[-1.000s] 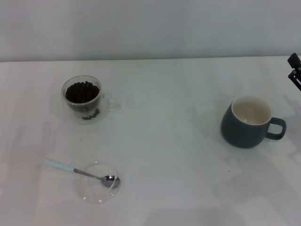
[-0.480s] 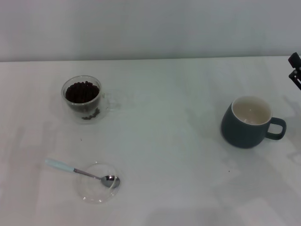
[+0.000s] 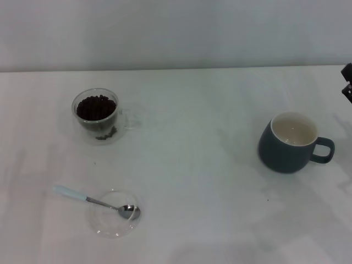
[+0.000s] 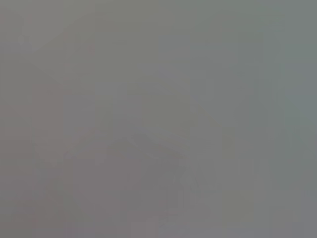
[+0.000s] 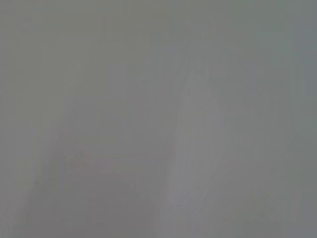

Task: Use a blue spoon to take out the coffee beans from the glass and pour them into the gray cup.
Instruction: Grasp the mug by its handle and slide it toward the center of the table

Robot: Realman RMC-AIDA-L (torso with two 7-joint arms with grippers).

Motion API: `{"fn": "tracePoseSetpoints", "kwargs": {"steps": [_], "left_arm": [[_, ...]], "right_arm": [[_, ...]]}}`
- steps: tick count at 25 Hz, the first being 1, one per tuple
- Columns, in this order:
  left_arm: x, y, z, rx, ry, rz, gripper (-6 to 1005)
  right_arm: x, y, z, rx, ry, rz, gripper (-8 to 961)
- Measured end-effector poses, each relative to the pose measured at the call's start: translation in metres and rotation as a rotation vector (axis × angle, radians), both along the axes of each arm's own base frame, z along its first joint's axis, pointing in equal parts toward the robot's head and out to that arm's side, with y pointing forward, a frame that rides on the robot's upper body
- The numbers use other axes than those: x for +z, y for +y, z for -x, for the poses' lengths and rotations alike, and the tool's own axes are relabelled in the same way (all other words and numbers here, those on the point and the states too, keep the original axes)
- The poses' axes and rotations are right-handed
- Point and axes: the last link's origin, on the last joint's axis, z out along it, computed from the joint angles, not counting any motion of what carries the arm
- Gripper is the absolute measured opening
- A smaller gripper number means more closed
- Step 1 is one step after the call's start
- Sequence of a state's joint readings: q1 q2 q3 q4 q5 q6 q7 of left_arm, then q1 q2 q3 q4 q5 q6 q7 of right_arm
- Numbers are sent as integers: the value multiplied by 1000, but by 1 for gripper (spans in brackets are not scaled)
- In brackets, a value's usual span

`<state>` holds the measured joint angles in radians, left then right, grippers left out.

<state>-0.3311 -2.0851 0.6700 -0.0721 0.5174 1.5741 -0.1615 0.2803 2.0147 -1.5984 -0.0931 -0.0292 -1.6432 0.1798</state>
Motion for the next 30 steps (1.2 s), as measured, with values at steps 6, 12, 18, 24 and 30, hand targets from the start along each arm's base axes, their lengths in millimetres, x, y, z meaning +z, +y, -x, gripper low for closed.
{"fn": "tracePoseSetpoints", "kwargs": {"steps": [6, 12, 18, 24, 30], "left_arm": [[-1, -7, 5, 20, -4, 5, 682], [-1, -8, 6, 24, -4, 5, 683], [-1, -6, 6, 26, -6, 8, 683], [-2, -3, 4, 21, -6, 12, 683], [-2, -4, 5, 23, -7, 13, 683]], "right_arm": [[0, -15, -16, -65, -13, 9, 869], [-8, -35, -36, -167, -22, 62, 869], [-24, -49, -44, -211, -21, 176, 868], [-36, -51, -52, -268, -35, 259, 868], [-42, -40, -58, -319, -57, 294, 868]]}}
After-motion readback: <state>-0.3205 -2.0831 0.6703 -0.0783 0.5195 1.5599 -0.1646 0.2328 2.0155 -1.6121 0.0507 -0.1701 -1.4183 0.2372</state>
